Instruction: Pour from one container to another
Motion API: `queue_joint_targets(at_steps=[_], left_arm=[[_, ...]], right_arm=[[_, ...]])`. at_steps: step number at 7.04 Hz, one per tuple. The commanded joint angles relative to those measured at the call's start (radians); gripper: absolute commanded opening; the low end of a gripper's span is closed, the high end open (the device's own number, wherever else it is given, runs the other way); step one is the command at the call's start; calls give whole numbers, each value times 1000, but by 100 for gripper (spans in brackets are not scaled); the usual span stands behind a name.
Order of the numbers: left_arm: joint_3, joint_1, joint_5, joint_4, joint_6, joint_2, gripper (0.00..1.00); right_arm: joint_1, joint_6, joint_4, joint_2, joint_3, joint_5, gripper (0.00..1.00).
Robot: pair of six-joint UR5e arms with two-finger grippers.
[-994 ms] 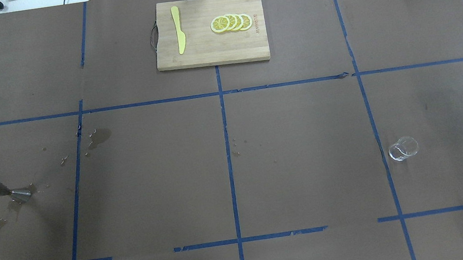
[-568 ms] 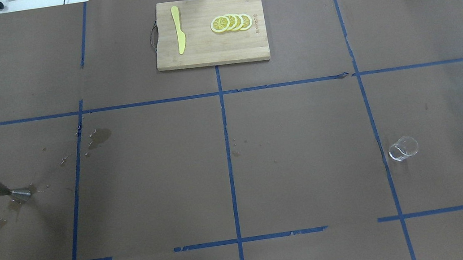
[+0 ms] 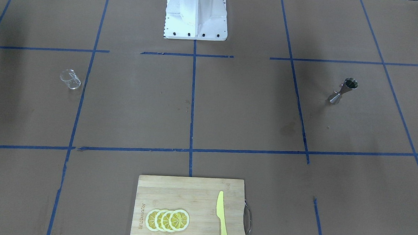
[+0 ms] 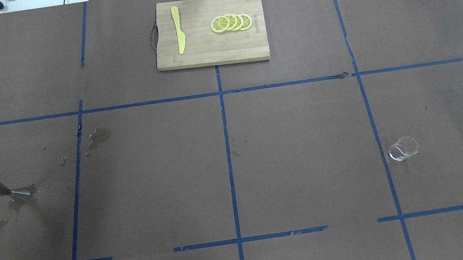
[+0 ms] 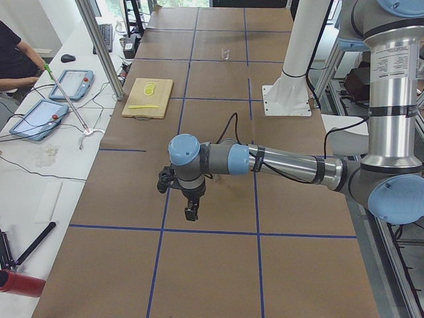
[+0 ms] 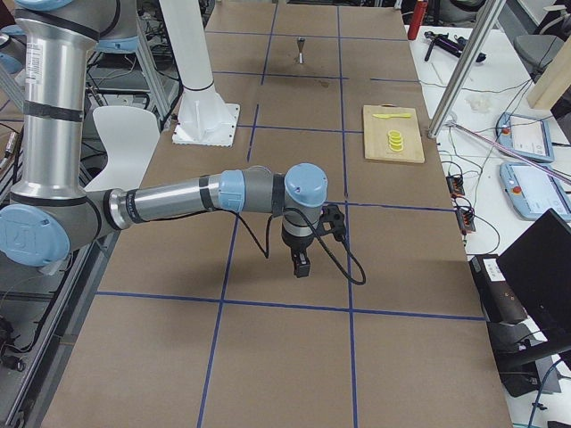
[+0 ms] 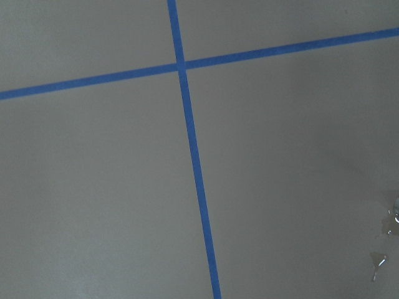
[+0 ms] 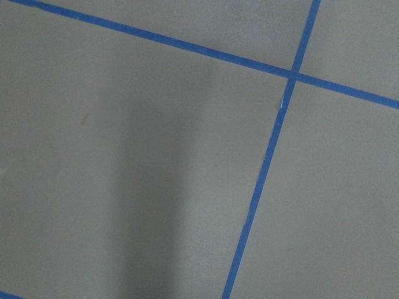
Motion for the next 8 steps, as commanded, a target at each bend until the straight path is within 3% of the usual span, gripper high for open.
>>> queue_joint_targets(at_steps=[1, 3, 4, 5, 6, 8], left_arm=[[4, -7, 75, 27, 5, -59, 100], [14, -31, 71, 17, 8, -39, 100], [12, -97, 69, 15, 40, -34, 100], [-35, -120, -11, 3, 155, 60, 100], [-11, -130, -112, -2, 134, 80, 100], [-22, -131, -94, -20, 111, 62, 100]], right_arm=[[21, -4, -19, 8, -23, 22, 100], [21, 43, -10, -1, -26, 27, 100], [21, 165, -9, 0, -21, 31, 100], [18, 199, -9, 0, -23, 31, 100], [18, 201, -9, 3, -23, 31, 100], [17, 203, -13, 63, -40, 36, 100]])
